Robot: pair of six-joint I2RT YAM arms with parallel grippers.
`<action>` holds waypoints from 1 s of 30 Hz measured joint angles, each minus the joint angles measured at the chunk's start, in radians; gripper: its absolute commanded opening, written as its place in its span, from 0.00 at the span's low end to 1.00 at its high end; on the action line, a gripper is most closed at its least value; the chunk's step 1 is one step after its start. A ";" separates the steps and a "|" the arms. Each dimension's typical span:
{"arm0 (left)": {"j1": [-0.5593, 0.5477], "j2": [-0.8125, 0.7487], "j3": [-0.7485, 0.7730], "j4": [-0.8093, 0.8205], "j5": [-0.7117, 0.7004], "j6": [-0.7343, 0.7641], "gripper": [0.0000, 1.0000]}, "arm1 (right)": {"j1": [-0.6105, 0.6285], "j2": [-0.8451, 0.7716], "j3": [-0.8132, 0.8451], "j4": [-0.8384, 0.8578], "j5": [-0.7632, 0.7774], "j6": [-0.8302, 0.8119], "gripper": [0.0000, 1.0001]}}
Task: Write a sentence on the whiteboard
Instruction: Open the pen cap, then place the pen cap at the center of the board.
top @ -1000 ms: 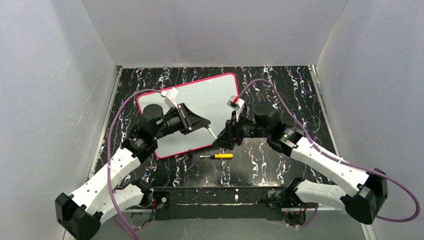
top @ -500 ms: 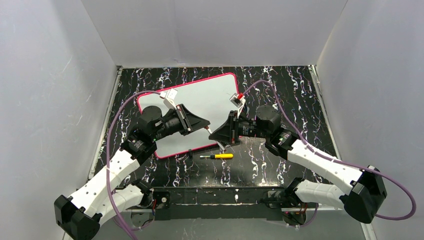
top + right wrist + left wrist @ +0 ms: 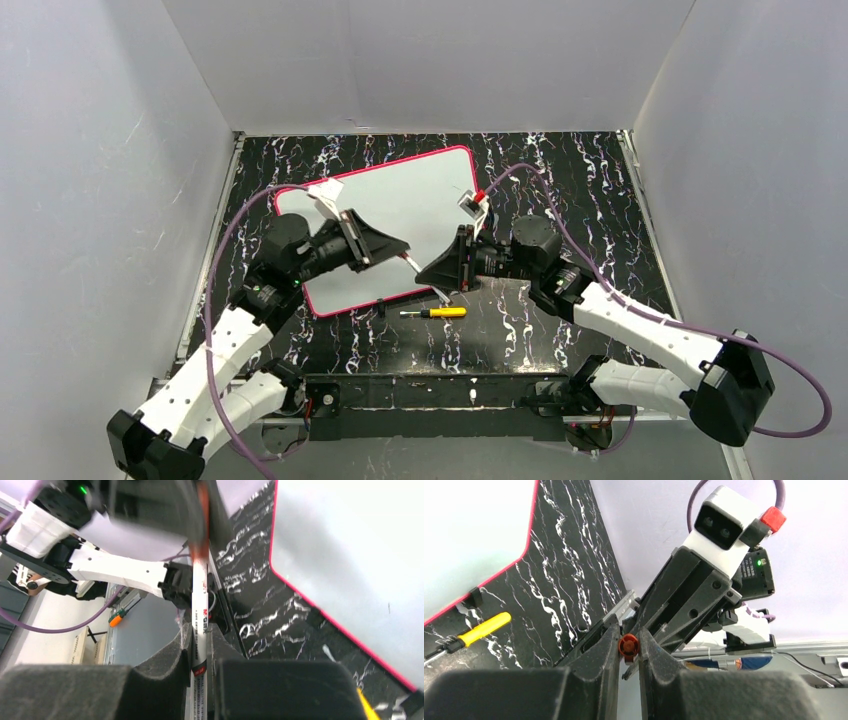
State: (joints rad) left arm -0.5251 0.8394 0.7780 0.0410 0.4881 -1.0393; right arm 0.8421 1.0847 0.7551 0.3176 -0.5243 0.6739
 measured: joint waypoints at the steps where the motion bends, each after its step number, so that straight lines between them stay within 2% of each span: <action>1: 0.014 -0.010 0.000 -0.008 0.002 0.003 0.00 | 0.004 -0.001 0.001 -0.003 -0.005 -0.006 0.01; 6: 0.175 -0.094 0.015 -0.012 -0.123 0.030 0.00 | 0.013 -0.039 -0.037 -0.202 -0.051 -0.051 0.01; 12: 0.220 -0.147 0.037 -0.046 -0.180 0.068 0.00 | 0.018 -0.087 -0.040 -0.382 -0.044 -0.107 0.01; 18: 0.232 -0.150 0.103 -0.258 -0.167 0.266 0.00 | 0.020 -0.165 -0.039 -0.503 0.146 -0.165 0.01; 20: 0.224 -0.152 0.074 -0.330 -0.149 0.328 0.00 | 0.020 -0.182 -0.039 -0.503 0.232 -0.176 0.01; 23: 0.151 -0.160 -0.004 -0.367 -0.176 0.348 0.00 | 0.020 -0.190 -0.039 -0.501 0.346 -0.184 0.01; 27: -0.116 -0.144 -0.147 -0.439 -0.275 0.347 0.00 | 0.019 -0.187 -0.035 -0.495 0.462 -0.192 0.01; 30: -0.235 -0.087 -0.191 -0.456 -0.332 0.343 0.00 | 0.020 -0.186 -0.026 -0.477 0.513 -0.201 0.01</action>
State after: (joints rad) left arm -0.7601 0.7525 0.5873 -0.4152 0.1562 -0.6968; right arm 0.8619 0.8989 0.7292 -0.1593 -0.0109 0.4732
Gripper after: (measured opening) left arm 0.131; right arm 0.183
